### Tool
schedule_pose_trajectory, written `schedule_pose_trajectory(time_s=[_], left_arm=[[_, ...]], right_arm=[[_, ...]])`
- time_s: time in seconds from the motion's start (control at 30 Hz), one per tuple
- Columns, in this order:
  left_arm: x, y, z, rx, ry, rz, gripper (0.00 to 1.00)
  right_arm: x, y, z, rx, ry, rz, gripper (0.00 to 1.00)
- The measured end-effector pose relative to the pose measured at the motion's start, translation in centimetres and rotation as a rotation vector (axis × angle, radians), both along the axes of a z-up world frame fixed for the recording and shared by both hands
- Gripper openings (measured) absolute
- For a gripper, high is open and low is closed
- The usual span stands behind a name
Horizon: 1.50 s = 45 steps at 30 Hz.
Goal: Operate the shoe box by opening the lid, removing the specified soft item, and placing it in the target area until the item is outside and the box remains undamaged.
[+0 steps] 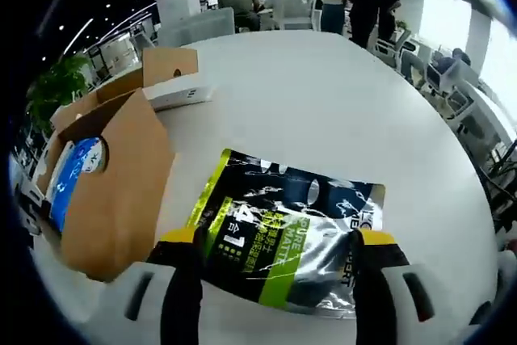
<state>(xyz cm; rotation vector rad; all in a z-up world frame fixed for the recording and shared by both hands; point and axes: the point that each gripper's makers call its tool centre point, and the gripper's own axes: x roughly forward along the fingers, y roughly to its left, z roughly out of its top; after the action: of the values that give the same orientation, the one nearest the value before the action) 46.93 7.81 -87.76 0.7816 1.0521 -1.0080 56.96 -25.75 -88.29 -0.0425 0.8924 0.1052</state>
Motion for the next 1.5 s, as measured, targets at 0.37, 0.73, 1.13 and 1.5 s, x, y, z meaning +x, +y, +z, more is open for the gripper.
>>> schedule_pose_trajectory(time_s=[0.37, 0.73, 1.13, 1.5], left_arm=[[-0.2, -0.3, 0.2, 0.000, -0.003, -0.003, 0.05], [-0.2, -0.2, 0.2, 0.003, -0.005, 0.003, 0.05], [-0.2, -0.2, 0.3, 0.002, -0.003, 0.002, 0.05], [-0.1, -0.1, 0.1, 0.003, -0.004, 0.003, 0.05]], right_arm=[[0.5, -0.2, 0.1, 0.006, -0.060, 0.210, 0.77], [0.5, 0.2, 0.6, 0.008, -0.059, 0.338, 0.77], [0.7, 0.1, 0.5, 0.015, -0.077, 0.343, 0.77], [0.4, 0.9, 5.3, 0.066, -0.133, 0.268, 0.80]])
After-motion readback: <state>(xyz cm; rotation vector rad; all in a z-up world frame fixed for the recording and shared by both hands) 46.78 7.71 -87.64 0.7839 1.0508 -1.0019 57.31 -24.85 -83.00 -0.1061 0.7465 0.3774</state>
